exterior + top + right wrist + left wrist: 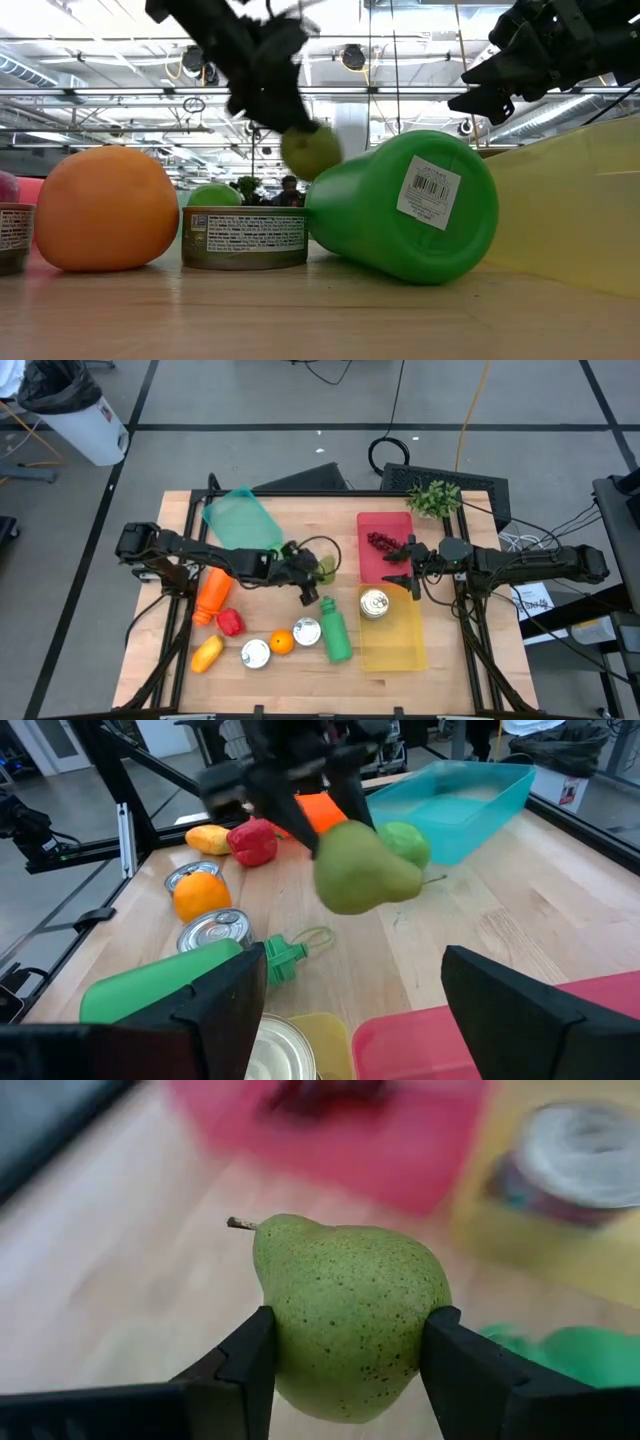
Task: Pick & Place Food Item
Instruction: Put the green pear into the pink bin
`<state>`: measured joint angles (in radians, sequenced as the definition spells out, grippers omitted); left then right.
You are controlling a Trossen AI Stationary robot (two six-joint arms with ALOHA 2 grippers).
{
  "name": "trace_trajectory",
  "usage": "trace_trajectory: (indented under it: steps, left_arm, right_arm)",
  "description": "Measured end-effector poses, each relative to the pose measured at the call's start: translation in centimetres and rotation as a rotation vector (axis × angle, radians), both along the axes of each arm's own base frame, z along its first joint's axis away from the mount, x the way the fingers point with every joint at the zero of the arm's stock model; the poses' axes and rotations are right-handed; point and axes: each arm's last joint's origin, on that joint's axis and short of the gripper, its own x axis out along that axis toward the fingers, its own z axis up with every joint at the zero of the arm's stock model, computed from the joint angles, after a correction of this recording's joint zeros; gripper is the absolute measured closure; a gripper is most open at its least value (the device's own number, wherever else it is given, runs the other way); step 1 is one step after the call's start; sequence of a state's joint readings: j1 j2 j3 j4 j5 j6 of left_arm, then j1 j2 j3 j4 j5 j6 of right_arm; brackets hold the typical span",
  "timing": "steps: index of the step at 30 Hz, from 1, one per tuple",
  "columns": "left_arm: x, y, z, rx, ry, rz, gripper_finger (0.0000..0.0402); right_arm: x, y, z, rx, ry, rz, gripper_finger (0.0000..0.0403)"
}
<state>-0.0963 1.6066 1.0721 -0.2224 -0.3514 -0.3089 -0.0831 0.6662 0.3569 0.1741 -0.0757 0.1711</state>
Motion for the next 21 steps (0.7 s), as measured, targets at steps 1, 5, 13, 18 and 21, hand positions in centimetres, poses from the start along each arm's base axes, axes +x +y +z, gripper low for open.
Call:
trace_trajectory:
  steps: [1, 5, 13, 18, 21]
  left_arm:
    - [0.2, -0.5, 0.3, 0.04, -0.025, -0.056, 0.0209]
    - [1.1, -2.1, 1.8, 0.172, -0.165, -0.212, 0.0205]
    - [1.8, -3.9, 3.5, 0.19, -0.358, -0.418, 0.0213]
    - [1.8, -4.5, 3.8, 0.126, -0.401, -0.53, 0.0211]
    - [1.7, -4.8, 3.8, 0.126, -0.402, -0.541, 0.021]
  right_arm:
    - [0.0, 0.0, 0.0, 0.0, 0.0, 0.0, 0.0122]
    - [0.1, 0.0, -0.1, 0.001, 0.004, 0.0, 0.0122]
    - [1.0, -0.1, 0.0, 0.04, -0.038, -0.006, 0.0122]
    - [2.0, -0.1, -0.2, 0.075, -0.06, 0.001, 0.0122]
    - [2.5, 0.1, -0.3, 0.091, -0.08, 0.079, 0.0122]
